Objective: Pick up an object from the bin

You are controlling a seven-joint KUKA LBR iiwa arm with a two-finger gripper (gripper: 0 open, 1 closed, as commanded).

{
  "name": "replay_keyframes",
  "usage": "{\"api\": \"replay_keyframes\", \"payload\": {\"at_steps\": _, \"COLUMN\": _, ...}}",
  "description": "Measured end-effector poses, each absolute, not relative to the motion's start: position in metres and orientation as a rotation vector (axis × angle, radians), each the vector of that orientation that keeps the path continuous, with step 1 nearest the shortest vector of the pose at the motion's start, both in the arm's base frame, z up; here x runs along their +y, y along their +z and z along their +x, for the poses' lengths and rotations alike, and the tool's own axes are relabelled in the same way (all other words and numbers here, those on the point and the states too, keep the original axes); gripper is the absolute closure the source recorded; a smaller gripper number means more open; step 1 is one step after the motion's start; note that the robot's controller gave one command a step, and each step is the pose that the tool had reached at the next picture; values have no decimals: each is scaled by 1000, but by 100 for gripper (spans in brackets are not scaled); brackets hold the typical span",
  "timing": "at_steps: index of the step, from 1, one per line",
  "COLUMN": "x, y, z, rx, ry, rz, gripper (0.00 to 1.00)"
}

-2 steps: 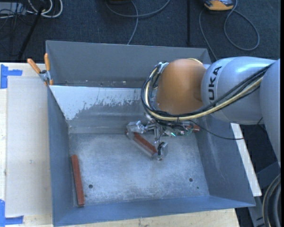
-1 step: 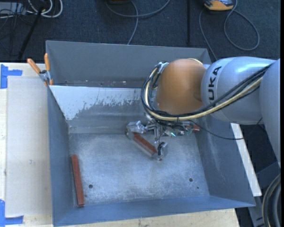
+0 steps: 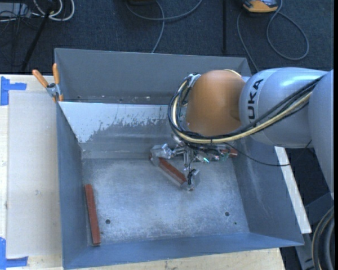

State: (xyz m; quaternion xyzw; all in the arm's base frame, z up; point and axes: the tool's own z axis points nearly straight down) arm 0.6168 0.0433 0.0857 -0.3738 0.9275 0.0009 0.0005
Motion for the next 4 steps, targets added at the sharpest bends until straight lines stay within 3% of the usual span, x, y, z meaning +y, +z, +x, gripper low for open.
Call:
{"api": "replay_keyframes", "payload": {"at_steps": 3, "x": 43, "y": 86, "z": 617, "rx": 2914, "ry": 3, "rz": -1173, "gripper": 0}}
{"api": "replay_keyframes", "payload": {"at_steps": 4, "x": -19, "y": 72, "z": 623, "rx": 2763, "ry": 4, "rz": -1483, "gripper": 0}}
